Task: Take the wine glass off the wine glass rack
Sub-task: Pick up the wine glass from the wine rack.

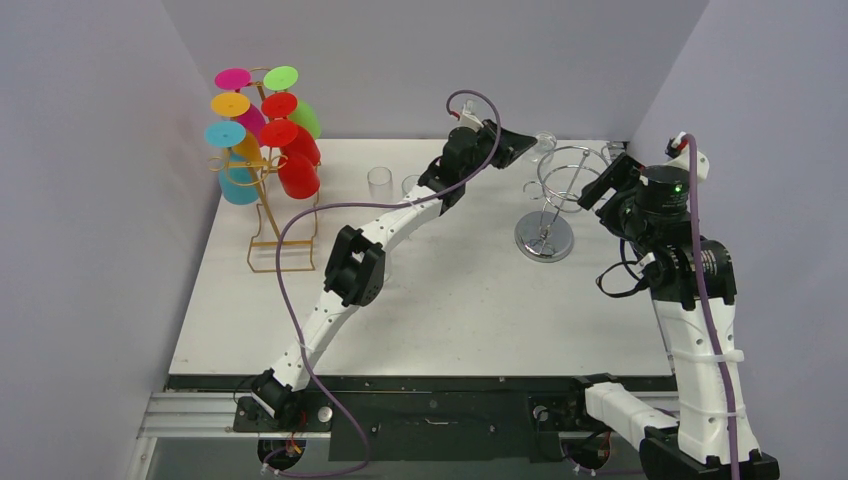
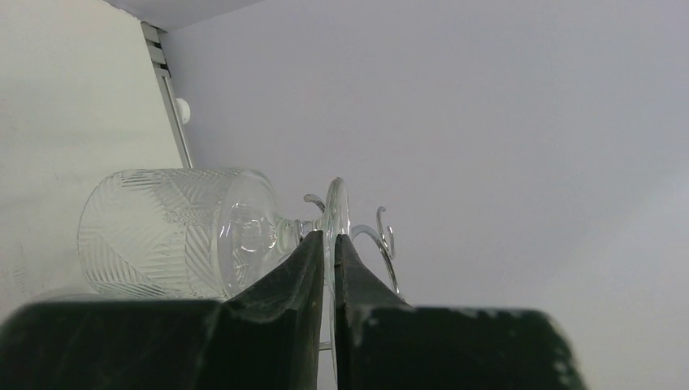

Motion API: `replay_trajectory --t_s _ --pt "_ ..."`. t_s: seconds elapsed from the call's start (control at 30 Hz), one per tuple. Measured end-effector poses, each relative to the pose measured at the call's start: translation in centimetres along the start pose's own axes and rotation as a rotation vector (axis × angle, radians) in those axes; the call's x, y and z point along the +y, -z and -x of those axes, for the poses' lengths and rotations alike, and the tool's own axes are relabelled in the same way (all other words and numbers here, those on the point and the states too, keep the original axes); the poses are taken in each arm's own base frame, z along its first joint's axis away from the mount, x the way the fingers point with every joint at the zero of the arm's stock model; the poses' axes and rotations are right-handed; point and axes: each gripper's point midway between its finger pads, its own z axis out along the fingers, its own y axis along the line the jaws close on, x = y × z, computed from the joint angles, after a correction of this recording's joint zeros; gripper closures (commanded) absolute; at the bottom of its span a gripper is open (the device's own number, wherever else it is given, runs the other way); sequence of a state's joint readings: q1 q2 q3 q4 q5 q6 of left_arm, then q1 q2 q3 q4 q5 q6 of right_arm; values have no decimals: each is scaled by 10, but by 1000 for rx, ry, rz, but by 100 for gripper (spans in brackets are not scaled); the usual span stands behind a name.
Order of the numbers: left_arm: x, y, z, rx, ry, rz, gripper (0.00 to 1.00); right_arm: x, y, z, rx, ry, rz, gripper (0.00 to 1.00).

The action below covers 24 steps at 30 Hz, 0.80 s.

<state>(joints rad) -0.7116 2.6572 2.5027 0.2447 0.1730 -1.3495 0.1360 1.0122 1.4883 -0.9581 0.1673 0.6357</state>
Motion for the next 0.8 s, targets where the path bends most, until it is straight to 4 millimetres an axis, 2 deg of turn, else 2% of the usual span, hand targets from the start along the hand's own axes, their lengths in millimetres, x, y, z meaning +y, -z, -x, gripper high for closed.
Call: replay_trajectory --t_s 0.8 --pt "-3 -3 6 -51 108 17 100 -1 1 1 -6 -3 -2 29"
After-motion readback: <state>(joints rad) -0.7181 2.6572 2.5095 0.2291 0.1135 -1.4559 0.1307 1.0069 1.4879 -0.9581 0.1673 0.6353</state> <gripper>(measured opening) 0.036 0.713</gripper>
